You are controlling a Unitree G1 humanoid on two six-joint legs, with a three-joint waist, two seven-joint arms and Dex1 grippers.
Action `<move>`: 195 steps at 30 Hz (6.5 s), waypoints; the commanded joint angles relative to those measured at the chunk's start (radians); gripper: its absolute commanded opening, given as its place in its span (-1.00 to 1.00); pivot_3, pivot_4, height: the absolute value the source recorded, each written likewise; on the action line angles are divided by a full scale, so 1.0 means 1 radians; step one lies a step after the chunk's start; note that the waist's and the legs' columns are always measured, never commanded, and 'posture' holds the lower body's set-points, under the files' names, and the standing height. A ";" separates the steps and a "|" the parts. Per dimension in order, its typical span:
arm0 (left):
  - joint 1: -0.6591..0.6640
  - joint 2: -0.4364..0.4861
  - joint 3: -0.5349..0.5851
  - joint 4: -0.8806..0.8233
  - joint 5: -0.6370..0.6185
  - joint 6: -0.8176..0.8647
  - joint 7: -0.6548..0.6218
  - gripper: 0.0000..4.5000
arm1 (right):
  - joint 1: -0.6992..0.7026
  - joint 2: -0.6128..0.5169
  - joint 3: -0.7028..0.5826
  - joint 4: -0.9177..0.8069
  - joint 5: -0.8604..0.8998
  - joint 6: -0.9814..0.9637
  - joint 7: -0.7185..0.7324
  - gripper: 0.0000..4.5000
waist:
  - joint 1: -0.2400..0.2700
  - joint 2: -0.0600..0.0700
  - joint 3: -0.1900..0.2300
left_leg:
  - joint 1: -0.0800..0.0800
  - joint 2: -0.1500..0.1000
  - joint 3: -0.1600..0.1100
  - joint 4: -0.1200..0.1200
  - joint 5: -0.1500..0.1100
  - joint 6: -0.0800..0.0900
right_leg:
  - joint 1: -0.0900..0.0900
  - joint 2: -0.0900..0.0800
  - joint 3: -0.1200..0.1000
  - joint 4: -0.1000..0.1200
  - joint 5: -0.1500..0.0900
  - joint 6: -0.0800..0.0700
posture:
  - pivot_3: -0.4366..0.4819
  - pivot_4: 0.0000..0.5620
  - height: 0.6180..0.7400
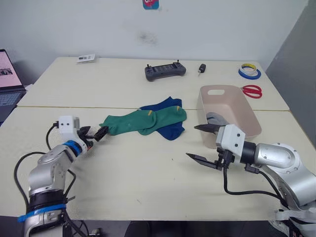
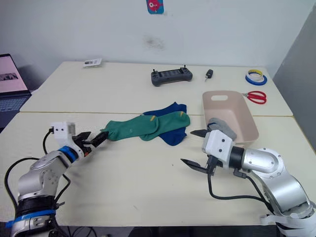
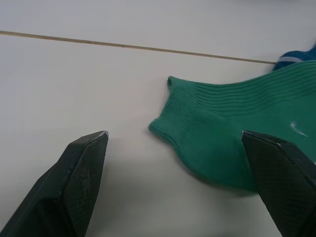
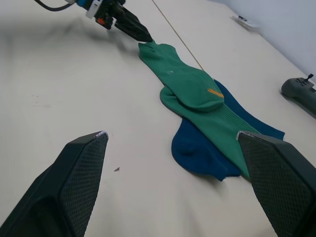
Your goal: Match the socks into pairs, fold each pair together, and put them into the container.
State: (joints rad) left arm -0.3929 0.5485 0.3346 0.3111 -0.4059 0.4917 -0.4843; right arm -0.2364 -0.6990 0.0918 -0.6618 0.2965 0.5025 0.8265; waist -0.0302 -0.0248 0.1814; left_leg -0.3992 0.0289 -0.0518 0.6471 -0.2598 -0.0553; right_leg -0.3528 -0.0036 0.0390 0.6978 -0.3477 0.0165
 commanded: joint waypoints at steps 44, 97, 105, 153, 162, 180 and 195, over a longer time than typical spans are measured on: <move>0.081 0.414 0.210 -0.534 -0.455 0.592 -0.228 -0.98 | -0.063 0.043 0.064 0.029 0.014 -0.039 0.007 1.00 | 0.002 -0.001 0.000 | 0.000 -0.001 0.000 0.000 0.000 0.000 | 0.000 -0.001 0.000 0.000 0.000 0.000 | -0.05 -0.47 1.00; -0.179 0.005 -0.329 -0.033 -0.003 0.157 -0.261 0.78 | 0.138 0.013 0.049 -0.206 0.029 0.195 -0.231 1.00 | 0.002 0.001 -0.001 | -0.001 -0.001 0.000 0.000 0.002 -0.004 | 0.001 0.001 0.001 -0.001 0.000 0.000 | -0.05 -0.47 1.00; -0.164 0.015 -0.302 -0.065 -0.003 0.145 -0.311 -0.21 | 0.186 0.036 0.023 -0.207 0.036 0.219 -0.274 1.00 | -0.001 0.001 -0.001 | -0.001 -0.001 0.000 0.000 0.002 -0.004 | 0.000 0.001 0.001 0.000 0.000 0.000 | -0.05 -0.47 1.00; 0.592 0.089 0.024 -0.792 -0.386 0.396 -0.284 -1.00 | 0.117 0.061 0.095 -0.073 0.245 0.496 -0.170 -0.98 | 0.000 0.001 -0.002 | 0.001 0.000 0.000 -0.001 0.000 0.000 | 0.001 -0.001 0.002 -0.001 0.000 0.000 | -0.05 -0.47 1.00; 0.643 -0.006 -0.044 -0.748 -0.229 0.206 -0.191 -1.00 | 0.033 0.114 0.270 0.059 0.043 0.344 -0.254 -0.98 | -0.001 0.000 -0.002 | 0.001 0.000 0.000 -0.002 0.000 0.000 | 0.000 0.001 0.002 -0.001 0.000 0.000 | -0.05 -0.47 1.00; 0.674 -0.044 -0.018 -0.753 -0.213 0.180 -0.098 -0.13 | 0.016 0.130 0.254 0.069 -0.024 0.269 -0.247 0.29 | -0.001 0.000 -0.002 | 0.001 0.000 0.000 -0.002 0.000 0.000 | 0.001 0.000 0.002 -0.001 0.000 0.000 | -0.05 -0.47 1.00; 0.343 -0.049 0.017 -0.552 -0.231 0.167 -0.026 0.99 | -0.082 0.159 0.119 0.040 0.027 0.212 -0.226 1.00 | 0.003 -0.002 -0.003 | 0.001 0.000 -0.001 -0.001 0.000 0.000 | 0.001 0.001 0.001 -0.001 0.000 0.000 | -0.05 -0.47 1.00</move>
State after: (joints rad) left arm -0.0310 0.5029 0.3690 -0.2518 -0.6340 0.6473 -0.5289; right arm -0.3110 -0.5413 0.2342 -0.5940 0.3145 0.7276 0.6076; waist -0.0269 -0.0265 0.1785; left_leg -0.3987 0.0282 -0.0527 0.6461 -0.2598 -0.0553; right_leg -0.3519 -0.0029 0.0396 0.6967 -0.3478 0.0166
